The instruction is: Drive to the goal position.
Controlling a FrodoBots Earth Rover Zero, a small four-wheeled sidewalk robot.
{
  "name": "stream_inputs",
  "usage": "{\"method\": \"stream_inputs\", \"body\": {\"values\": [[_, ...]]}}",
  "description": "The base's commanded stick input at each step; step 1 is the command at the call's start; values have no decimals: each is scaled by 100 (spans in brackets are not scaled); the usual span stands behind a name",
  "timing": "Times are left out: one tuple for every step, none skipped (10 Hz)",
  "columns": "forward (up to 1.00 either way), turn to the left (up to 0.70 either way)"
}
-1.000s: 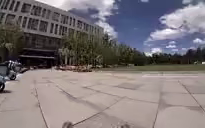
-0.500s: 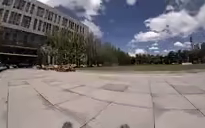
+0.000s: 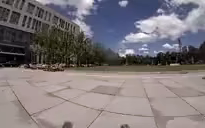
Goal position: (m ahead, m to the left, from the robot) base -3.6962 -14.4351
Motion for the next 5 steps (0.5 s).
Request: {"method": "stream_inputs", "body": {"values": [[70, 0], [70, 0], [70, 0], [70, 0], [70, -2]]}}
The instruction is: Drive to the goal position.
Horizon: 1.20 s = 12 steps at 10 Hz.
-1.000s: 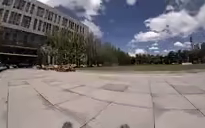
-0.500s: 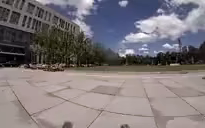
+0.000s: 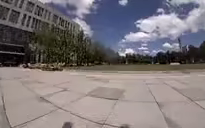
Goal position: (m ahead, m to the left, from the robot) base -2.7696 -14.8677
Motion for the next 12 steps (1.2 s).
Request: {"method": "stream_inputs", "body": {"values": [[70, -12], [70, -28], [70, -32], [70, -34], [70, -34], [70, -34], [70, -34], [70, -34], [70, -34], [70, -34], [70, -34], [70, -34]]}}
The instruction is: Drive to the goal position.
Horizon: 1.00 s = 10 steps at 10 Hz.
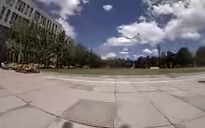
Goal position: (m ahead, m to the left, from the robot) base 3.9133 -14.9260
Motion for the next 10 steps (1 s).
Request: {"method": "stream_inputs", "body": {"values": [[70, -34], [70, -34], [70, -34], [70, -34], [70, -34], [70, -34], [70, -34], [70, -34], [70, -34], [70, -34]]}}
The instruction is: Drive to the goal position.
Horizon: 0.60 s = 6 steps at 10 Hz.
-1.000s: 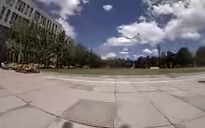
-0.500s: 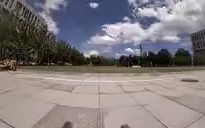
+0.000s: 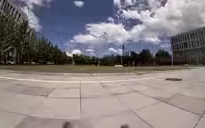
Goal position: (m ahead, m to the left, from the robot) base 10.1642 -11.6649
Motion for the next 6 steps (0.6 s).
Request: {"method": "stream_inputs", "body": {"values": [[70, -34], [70, -34], [70, -34], [70, -34], [70, -34], [70, -24]]}}
